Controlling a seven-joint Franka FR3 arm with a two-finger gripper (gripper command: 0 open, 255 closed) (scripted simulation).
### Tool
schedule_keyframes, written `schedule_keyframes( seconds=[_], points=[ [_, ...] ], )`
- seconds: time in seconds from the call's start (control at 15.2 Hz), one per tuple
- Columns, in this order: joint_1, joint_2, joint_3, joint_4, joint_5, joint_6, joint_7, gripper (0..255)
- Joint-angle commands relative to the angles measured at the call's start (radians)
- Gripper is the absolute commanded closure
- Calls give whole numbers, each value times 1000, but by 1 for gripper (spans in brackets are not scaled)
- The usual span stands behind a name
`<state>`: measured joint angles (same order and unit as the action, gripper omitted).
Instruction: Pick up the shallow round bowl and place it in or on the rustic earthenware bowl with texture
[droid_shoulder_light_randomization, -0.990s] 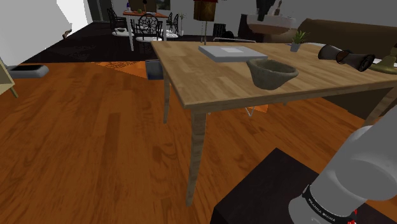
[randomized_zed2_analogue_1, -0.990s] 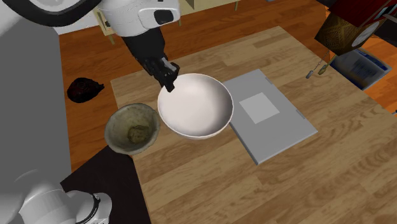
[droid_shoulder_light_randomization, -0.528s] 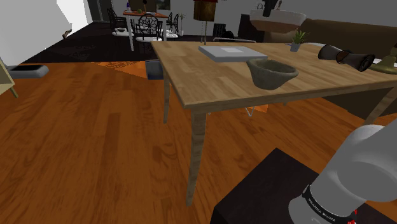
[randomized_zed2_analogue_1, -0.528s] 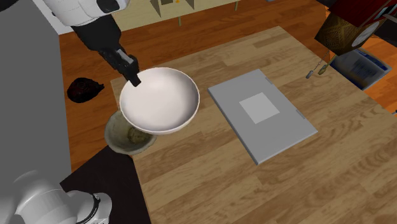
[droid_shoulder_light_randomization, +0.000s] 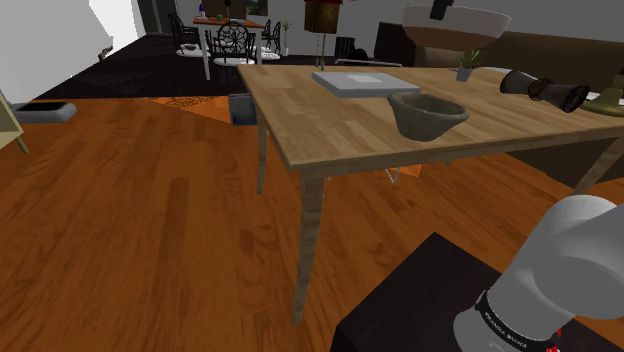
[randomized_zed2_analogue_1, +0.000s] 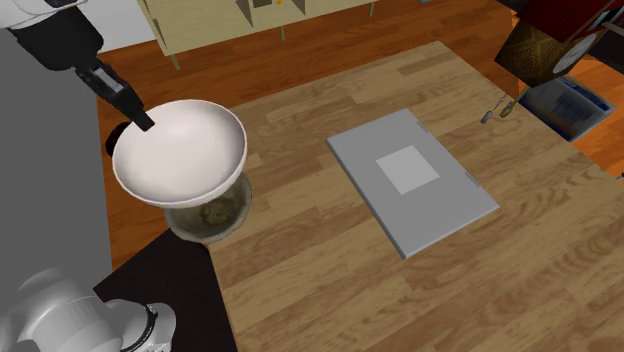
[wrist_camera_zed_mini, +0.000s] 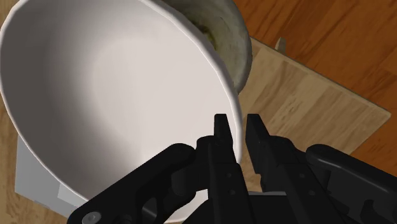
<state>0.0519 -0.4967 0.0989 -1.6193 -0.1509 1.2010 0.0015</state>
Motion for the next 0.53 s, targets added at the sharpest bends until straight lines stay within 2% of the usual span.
schedule_keyframes(
  seconds=[0.0,0.46],
  points=[
    [6,-17,21,-21,10,-1,28,255],
    [13,-84,14,-183,18,93,40,255]
  ],
)
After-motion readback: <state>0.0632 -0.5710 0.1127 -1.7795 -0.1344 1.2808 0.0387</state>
